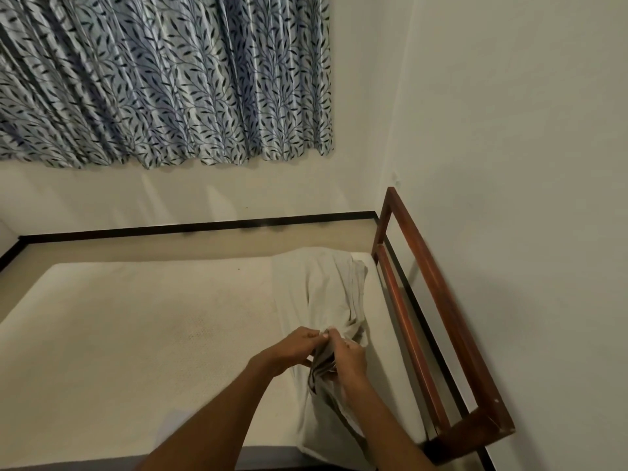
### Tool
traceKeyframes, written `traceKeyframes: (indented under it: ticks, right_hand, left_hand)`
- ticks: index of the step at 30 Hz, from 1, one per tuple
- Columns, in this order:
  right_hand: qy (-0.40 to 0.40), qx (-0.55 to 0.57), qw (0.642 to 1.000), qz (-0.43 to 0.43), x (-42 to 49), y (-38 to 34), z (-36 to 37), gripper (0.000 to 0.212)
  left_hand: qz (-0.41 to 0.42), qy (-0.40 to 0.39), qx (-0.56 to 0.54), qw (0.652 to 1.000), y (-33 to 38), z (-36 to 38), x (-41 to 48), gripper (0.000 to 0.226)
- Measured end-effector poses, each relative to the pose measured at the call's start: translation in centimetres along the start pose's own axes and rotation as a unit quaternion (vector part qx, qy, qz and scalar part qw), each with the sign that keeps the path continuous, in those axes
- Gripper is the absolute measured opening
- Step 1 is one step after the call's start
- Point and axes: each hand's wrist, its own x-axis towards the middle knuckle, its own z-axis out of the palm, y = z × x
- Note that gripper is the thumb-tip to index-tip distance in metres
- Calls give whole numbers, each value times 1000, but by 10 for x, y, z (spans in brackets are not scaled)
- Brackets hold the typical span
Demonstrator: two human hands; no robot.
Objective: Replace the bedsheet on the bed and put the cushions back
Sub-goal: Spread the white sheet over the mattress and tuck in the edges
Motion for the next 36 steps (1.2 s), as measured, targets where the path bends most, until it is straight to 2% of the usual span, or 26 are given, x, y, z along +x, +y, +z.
traceKeyframes:
  ticks: [5, 13, 15, 17, 19, 22, 25, 27, 28, 29, 31, 35, 36]
  right_hand:
    - [25, -51, 998, 32, 4, 0, 10, 26]
    - [32, -192, 980, -40, 6, -1, 7, 27]
    - [66, -187, 980, -31, 10, 2, 5, 25]
    - [97, -133, 986, -10, 15, -1, 1, 26]
    - [114, -25, 992, 51, 16, -9, -7, 25]
    - [86, 141, 977, 133, 24, -15, -22, 44]
    - [55, 192, 967, 156, 39, -15, -31, 55]
    - [33, 199, 967, 156, 43, -13, -33, 59]
    - [34, 189, 971, 145, 44, -13, -33, 59]
    - [46, 155, 978, 132, 44, -13, -33, 60]
    - [69, 85, 987, 115, 43, -16, -37, 63]
    - [97, 44, 986, 126, 56, -19, -43, 50]
    - [104, 30, 985, 134, 61, -18, -45, 48]
  left_hand:
    - [-1, -19, 88, 996, -6, -6, -6, 51]
    - [38, -15, 130, 991, -10, -9, -7, 56]
    - [42, 8, 74, 996, -9, -7, -10, 51]
    - [39, 69, -68, 995, -7, -7, -13, 37]
    - [0, 152, -193, 969, -7, -9, -7, 33]
    - [-102, 243, -299, 917, -14, -17, 9, 32]
    - [-156, 218, -338, 902, -22, -24, 19, 54]
    - [-177, 183, -290, 923, -26, -25, 23, 86]
    - [-189, 167, -235, 939, -25, -23, 22, 103]
    - [-198, 153, -174, 952, -26, -22, 22, 111]
    - [-201, 136, -75, 967, -26, -20, 21, 95]
    - [-200, 146, 65, 967, -27, -26, 21, 24]
    - [-185, 164, 71, 966, -29, -30, 22, 15]
